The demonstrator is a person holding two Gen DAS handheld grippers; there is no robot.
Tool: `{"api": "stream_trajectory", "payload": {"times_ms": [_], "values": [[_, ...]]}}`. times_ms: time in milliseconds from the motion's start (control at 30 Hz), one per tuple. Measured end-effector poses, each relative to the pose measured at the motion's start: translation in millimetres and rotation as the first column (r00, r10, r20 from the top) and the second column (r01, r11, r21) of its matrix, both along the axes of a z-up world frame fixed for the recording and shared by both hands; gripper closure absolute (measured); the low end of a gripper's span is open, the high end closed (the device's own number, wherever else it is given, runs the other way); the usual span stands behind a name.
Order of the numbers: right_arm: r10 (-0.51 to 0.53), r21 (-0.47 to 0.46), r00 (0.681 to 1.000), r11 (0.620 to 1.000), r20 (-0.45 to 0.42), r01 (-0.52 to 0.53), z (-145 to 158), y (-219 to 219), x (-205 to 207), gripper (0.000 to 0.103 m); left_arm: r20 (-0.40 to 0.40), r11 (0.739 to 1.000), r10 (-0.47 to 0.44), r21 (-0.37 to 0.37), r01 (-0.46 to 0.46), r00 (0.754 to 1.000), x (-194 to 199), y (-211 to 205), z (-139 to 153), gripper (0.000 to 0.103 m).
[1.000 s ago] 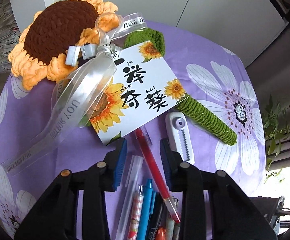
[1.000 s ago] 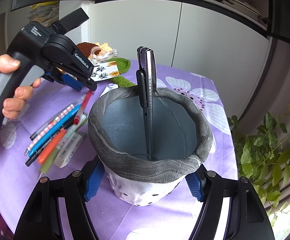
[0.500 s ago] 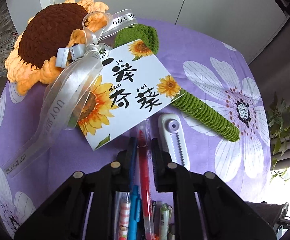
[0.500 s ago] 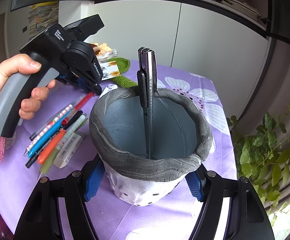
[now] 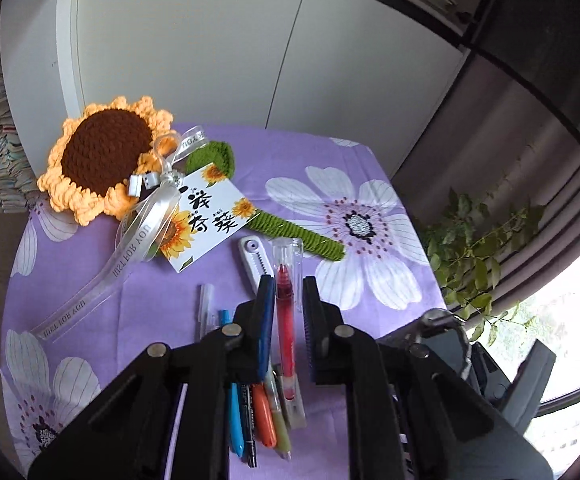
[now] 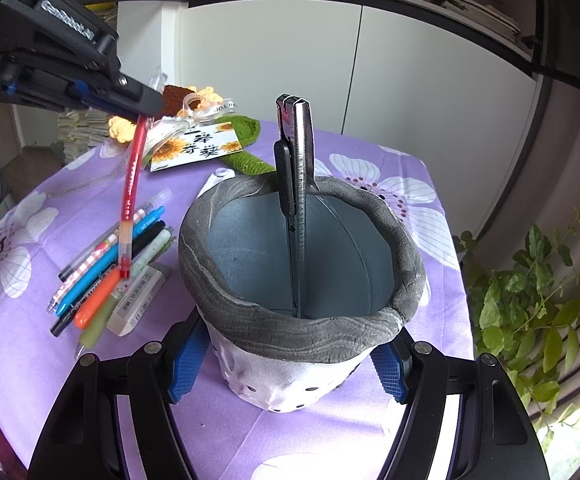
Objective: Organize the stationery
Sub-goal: 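Insert the red pen into the pen cup and open the left tool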
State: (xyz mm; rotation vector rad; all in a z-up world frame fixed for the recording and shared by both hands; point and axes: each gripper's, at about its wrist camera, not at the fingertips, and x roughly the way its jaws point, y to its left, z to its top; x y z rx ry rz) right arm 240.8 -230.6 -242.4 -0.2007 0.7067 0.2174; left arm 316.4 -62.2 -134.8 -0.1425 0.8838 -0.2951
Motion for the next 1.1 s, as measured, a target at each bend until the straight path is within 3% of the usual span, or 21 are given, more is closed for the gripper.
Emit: {"api": "stream_trajectory", "payload": {"times_ms": [233,467,633,1100], "values": [[-0.002,-0.004,1.0,1.0,0.002,0.002,0,-1,0,0.03,0.123,0.996,-0.075,-0.04,0.081,0.99,-34,-11,43,0.091],[-0.003,-0.014,1.0,1.0,0.005,0.003,1,0,0,0.03,0.279,0.979,-0.156,-0.086,0.187,0.947,-54,-39,75,0.091],[-0.004,-0.029,1.0,1.0,0.011,0.004,1,5,-3,0.03,0.301,0.976,-0.185,-0.056,0.211,0.935,-51,-59,70,0.091],[-0.007,-0.051,1.0,0.999,0.022,0.008,1,13,-7,0.03,0.258,0.973,-0.22,-0.007,0.23,0.941,-40,-71,24,0.091]]}}
